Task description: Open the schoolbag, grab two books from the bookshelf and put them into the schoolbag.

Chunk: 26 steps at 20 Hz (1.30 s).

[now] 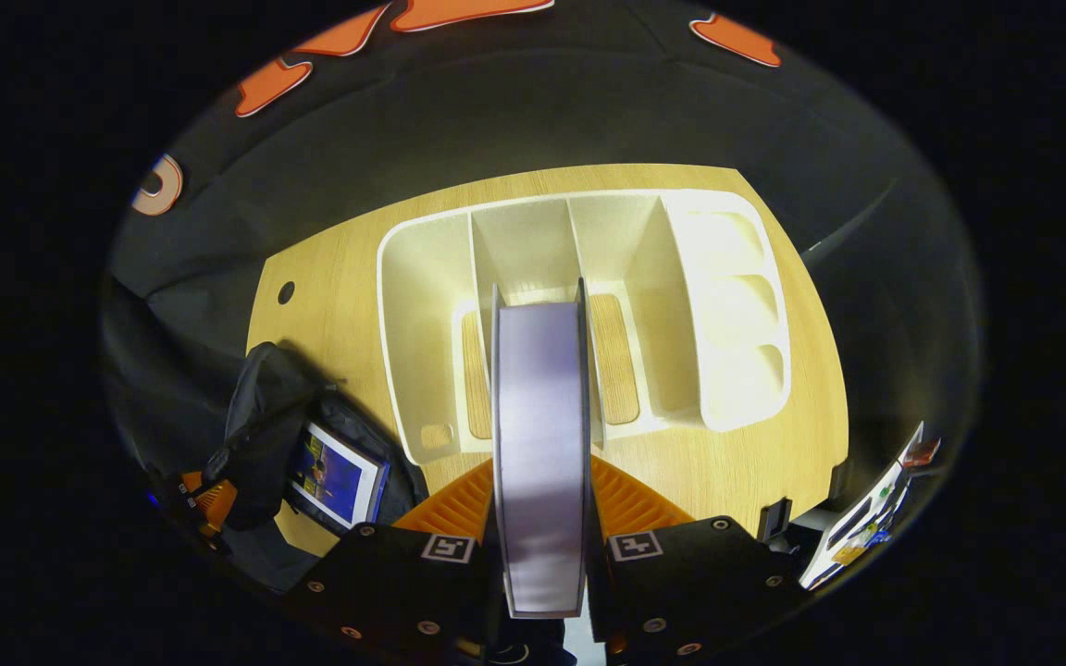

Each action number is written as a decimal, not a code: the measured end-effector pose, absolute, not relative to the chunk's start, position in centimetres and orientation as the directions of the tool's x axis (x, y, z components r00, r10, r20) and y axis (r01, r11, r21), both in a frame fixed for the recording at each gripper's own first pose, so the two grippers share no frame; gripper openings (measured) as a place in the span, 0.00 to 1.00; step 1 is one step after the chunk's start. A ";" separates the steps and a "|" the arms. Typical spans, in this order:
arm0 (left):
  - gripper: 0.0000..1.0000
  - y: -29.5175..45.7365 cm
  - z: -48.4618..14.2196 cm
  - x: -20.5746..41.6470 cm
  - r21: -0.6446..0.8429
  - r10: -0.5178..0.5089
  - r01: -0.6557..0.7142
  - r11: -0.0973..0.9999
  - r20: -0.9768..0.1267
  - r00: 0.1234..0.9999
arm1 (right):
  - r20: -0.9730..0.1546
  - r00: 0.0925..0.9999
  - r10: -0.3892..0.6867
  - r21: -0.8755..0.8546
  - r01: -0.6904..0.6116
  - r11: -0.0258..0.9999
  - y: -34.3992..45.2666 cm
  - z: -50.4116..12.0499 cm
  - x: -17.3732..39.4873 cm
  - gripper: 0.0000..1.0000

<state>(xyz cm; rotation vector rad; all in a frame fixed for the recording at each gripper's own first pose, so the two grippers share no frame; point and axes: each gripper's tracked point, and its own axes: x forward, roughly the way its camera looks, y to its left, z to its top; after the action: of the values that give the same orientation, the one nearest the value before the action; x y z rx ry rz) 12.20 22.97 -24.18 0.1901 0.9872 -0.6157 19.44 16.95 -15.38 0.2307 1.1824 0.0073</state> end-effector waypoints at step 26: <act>0.04 23.3 -24.2 12.3 -0.116 -0.461 0.676 0.728 -0.812 0.357 | -0.754 0.590 0.288 0.550 0.327 0.769 21.3 -14.4 4.2 0.37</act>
<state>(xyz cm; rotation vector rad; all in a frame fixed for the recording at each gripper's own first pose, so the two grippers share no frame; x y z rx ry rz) 12.34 23.35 -24.17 0.2564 0.9532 -0.7444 4.21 21.30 -14.42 0.7228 0.9620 -0.0252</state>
